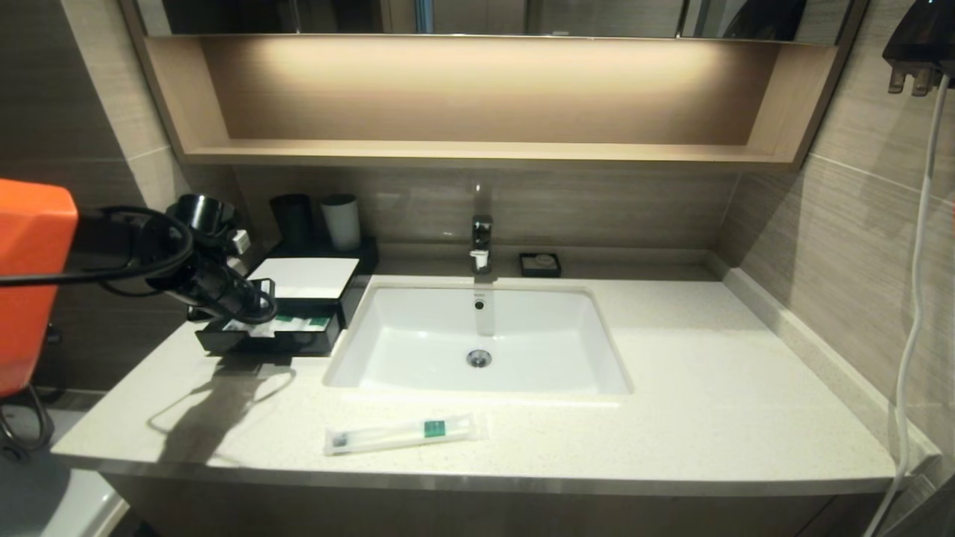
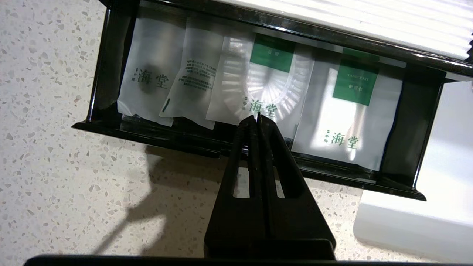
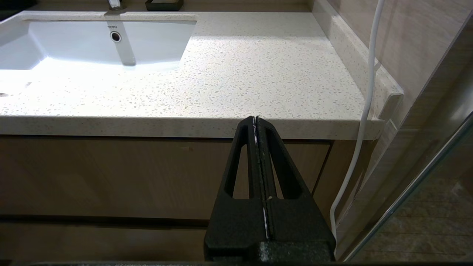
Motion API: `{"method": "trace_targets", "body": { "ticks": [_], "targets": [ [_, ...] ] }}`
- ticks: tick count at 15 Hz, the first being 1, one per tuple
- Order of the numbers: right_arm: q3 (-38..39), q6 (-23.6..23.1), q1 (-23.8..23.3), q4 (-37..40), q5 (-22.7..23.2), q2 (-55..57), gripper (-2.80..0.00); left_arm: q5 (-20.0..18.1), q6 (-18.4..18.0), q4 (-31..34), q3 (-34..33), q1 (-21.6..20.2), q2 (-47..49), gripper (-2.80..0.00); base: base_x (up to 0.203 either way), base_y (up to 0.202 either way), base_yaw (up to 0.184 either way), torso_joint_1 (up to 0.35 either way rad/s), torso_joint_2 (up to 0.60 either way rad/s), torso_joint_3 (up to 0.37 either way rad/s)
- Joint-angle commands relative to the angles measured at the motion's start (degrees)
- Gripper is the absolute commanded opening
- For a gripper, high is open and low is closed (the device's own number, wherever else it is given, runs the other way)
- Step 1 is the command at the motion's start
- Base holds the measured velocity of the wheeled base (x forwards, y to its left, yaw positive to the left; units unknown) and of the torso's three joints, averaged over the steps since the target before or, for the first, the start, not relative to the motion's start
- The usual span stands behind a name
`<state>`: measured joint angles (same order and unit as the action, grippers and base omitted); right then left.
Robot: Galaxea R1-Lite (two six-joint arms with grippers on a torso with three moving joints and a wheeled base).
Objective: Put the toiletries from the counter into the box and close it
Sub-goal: Open the drawer
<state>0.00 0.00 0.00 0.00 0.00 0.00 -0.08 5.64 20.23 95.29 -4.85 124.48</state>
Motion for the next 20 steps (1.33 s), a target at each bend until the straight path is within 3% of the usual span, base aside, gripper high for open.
{"method": "trace_targets", "body": {
  "ticks": [1, 20],
  "targets": [
    [0.0, 0.0, 0.0, 0.0, 0.0, 0.0, -2.8, -0.1, 0.07, 0.68, 1.3, 0.11, 1.75, -2.8, 0.0, 0.0, 0.0, 0.0, 0.0, 0.0],
    [0.0, 0.0, 0.0, 0.0, 0.0, -0.01, -2.8, -0.1, 0.07, 1.14, 2.01, 0.28, 4.45, -2.8, 0.0, 0.0, 0.0, 0.0, 0.0, 0.0]
  ]
}}
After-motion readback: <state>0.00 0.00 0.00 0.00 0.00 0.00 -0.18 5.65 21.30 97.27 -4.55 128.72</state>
